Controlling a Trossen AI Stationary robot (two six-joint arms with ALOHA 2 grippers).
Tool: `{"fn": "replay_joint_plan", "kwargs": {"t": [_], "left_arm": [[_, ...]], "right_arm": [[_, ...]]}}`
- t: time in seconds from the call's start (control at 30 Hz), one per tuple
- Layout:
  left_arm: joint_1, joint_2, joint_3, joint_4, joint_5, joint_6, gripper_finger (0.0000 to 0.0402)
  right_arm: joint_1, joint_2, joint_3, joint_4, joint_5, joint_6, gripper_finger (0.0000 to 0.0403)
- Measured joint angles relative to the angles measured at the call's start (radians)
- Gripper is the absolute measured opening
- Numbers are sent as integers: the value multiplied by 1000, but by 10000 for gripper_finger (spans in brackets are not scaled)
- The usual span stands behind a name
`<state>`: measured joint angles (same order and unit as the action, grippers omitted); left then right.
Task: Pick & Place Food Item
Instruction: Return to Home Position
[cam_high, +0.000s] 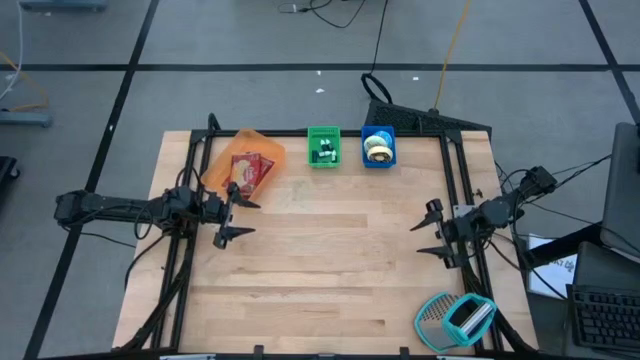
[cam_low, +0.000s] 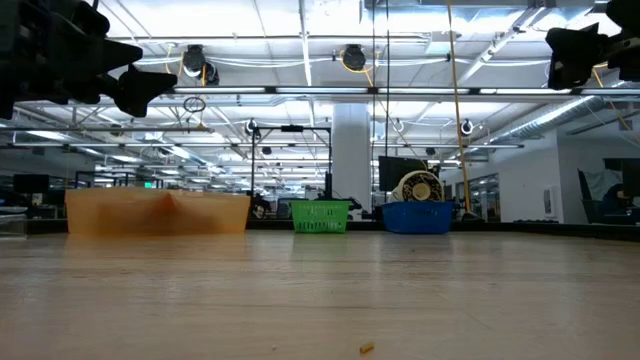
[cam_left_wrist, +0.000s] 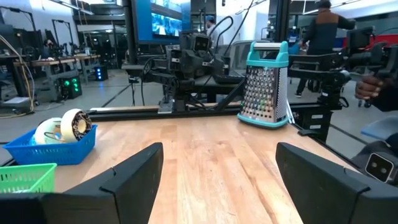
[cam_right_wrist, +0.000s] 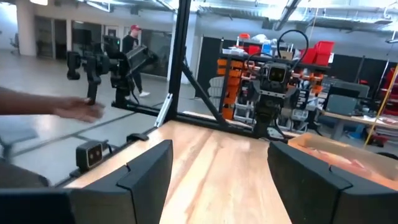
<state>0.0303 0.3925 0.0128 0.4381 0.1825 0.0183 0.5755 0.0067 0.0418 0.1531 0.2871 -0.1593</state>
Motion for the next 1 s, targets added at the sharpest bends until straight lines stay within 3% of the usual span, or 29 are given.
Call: {"fn": "replay_joint_plan", "kwargs": {"t": [0.3, 0.73, 1.0], "left_arm": [[0, 0, 0, 0, 0, 0, 325], [0, 0, 0, 0, 0, 0, 308], [0, 0, 0, 0, 0, 0, 320]], "right_arm": [[0, 0, -2, 0, 0, -8, 254], [0, 0, -3, 0, -1, -10, 254], [0, 0, -4, 0, -1, -10, 254]]}}
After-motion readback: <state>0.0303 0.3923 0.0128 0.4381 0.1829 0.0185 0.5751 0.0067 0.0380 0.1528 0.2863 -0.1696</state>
